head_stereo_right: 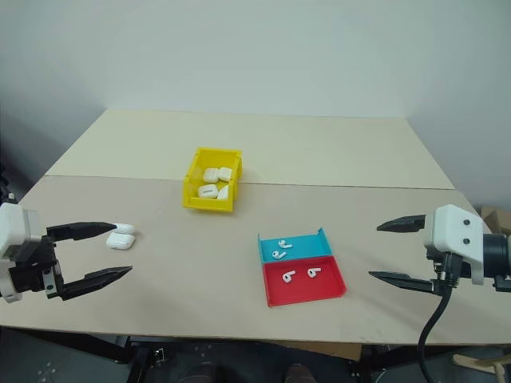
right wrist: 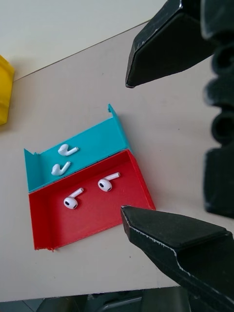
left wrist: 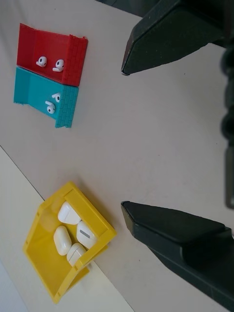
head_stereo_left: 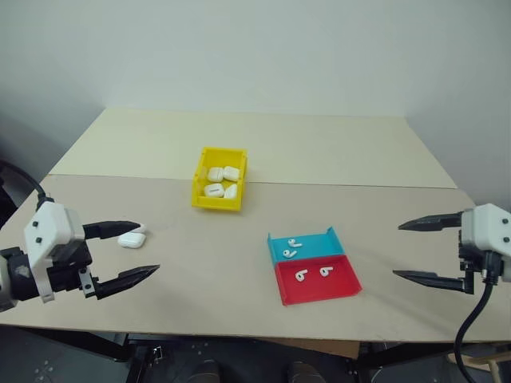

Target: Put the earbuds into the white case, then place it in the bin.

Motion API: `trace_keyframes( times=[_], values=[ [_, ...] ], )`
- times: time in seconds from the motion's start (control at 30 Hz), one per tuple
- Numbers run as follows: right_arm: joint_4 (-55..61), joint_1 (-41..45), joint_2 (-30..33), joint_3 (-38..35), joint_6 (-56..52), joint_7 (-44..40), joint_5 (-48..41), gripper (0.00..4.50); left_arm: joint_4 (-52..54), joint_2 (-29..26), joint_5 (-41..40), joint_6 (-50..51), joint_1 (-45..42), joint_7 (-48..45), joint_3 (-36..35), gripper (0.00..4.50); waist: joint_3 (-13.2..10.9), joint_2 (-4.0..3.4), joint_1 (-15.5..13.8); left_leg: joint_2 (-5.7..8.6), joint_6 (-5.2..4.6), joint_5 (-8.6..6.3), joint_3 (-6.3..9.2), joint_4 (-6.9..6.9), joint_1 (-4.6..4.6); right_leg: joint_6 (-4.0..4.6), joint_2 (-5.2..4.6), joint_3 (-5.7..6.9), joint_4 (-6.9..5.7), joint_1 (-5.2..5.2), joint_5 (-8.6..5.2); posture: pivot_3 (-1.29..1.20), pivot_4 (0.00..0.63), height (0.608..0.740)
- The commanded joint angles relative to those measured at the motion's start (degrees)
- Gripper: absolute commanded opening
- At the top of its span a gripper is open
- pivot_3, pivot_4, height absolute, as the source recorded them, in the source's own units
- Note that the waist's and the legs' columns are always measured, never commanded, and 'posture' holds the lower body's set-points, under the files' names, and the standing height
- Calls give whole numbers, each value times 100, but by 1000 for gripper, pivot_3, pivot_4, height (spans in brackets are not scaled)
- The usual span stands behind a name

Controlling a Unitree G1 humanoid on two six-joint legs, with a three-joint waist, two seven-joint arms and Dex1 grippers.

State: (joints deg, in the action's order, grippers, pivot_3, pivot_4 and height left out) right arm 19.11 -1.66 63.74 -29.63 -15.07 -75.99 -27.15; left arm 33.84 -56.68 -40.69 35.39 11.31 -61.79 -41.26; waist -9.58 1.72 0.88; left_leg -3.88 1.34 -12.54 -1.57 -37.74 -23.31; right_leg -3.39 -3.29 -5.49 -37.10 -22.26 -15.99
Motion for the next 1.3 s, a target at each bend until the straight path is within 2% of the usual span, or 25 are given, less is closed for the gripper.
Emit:
trace_keyframes(
  times=[0.03,0.17,0.37,0.53,0.63,0.73,0.87,1.07,1.2,1.3],
  values=[
    [32,78,-11,-46,123,56,-22,4481,56,-66,-91,112,-99,177,-73,4500,0,0,0,0,0,0,0,0,0,0,0,0,0,0,0,0,150,740],
    [14,122,-33,42,170,108,3,4481,201,20,365,-125,-102,558,27,4500,0,0,0,0,0,0,0,0,1,0,0,0,0,0,0,0,150,740],
    [-32,206,-31,185,221,162,10,4481,392,-10,862,48,69,1064,93,4500,0,0,9,0,0,0,0,0,0,0,0,-1,0,-1,0,0,150,740],
    [-91,288,-48,310,258,219,65,4481,608,-289,869,1063,-148,1677,137,4500,0,1,6,1,0,0,0,0,0,0,0,-1,0,1,0,0,150,740],
    [-166,450,-58,418,274,277,85,4481,683,-456,886,1877,-718,2369,405,4500,-1,1,-12,1,0,0,1,0,1,0,0,0,-2,0,0,0,150,740],
    [-197,581,-28,476,201,352,117,4481,592,-864,713,3437,-1671,2990,921,4500,-2,3,-14,1,0,0,3,0,-1,-1,1,1,-1,0,1,0,150,740],
    [-92,636,-72,548,66,518,85,4481,-125,-1048,574,5475,-3517,3373,2026,4500,-3,4,-5,4,0,0,4,0,-2,-4,1,0,-3,1,0,0,150,740],
    [59,573,-108,738,-132,769,150,4481,-1913,-1278,401,5711,-4842,3589,3363,4500,-4,6,31,4,-1,-1,9,5,-7,-4,6,0,-5,-10,0,0,150,740],
    [199,535,-157,735,-302,900,63,4481,-2630,-1539,223,5711,-5450,3315,4143,4500,-6,8,33,5,0,-1,10,4,-14,-4,6,-1,-5,-13,0,0,150,740],
    [291,435,-225,756,-350,994,87,4481,-3191,-1462,334,5711,-5820,3231,4566,4500,-5,8,-4,6,0,-1,10,4,-22,-4,6,2,-6,-19,-1,0,150,740]
  ],
)
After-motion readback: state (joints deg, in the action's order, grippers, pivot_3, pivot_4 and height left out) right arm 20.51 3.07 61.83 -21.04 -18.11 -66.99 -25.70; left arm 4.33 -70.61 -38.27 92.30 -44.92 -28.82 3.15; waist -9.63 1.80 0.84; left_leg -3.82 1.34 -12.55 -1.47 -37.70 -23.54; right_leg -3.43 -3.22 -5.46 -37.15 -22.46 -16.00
